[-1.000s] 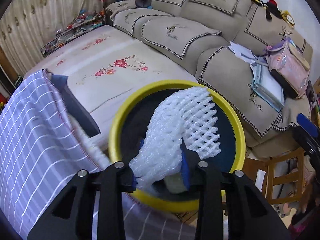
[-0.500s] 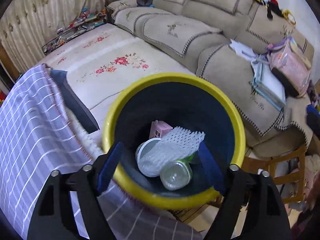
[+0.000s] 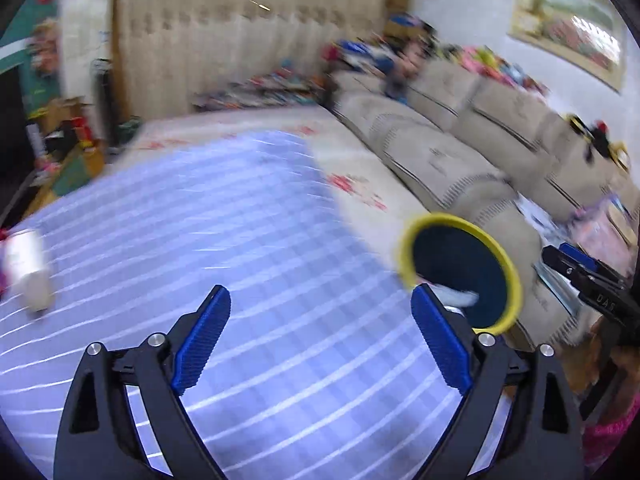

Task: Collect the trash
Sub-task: 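Move the right tool to the white paper cup and grasp it, then carry the paper cup over the bin and open the right tool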

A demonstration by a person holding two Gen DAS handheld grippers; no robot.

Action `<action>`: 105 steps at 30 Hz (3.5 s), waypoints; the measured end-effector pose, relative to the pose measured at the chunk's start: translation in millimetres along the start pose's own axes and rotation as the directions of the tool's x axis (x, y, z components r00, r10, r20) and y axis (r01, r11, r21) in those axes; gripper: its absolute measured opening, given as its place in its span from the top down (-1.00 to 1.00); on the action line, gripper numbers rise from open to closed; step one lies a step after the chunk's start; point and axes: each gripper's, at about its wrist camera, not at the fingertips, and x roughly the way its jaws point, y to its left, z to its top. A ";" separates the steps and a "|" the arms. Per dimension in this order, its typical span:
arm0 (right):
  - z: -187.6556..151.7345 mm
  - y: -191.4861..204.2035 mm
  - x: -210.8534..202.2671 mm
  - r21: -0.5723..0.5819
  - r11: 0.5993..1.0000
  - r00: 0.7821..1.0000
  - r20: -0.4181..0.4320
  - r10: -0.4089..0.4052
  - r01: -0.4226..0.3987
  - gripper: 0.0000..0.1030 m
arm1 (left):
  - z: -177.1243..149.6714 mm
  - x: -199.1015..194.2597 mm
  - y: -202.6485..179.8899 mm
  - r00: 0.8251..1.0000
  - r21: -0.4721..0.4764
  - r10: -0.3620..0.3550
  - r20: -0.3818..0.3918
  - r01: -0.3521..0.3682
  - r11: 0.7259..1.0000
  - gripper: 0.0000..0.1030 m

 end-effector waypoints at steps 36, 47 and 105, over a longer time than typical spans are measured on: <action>-6.9 485.3 153.4 -0.431 0.656 0.785 -0.332 0.523 -0.620 -0.52 | -80.7 -96.6 329.4 0.863 -0.490 0.491 0.120 -0.379 0.785 -0.87; -15.1 517.7 187.1 -0.402 0.687 0.794 -0.361 0.489 -0.606 -0.51 | -80.9 -87.5 324.1 0.873 -0.474 0.477 0.102 -0.379 0.795 -0.87; -19.6 -8.9 105.6 0.105 0.980 0.971 -0.184 -0.151 0.172 -0.44 | -61.6 -18.2 256.1 0.943 -0.268 0.331 -0.019 -0.324 0.907 -0.87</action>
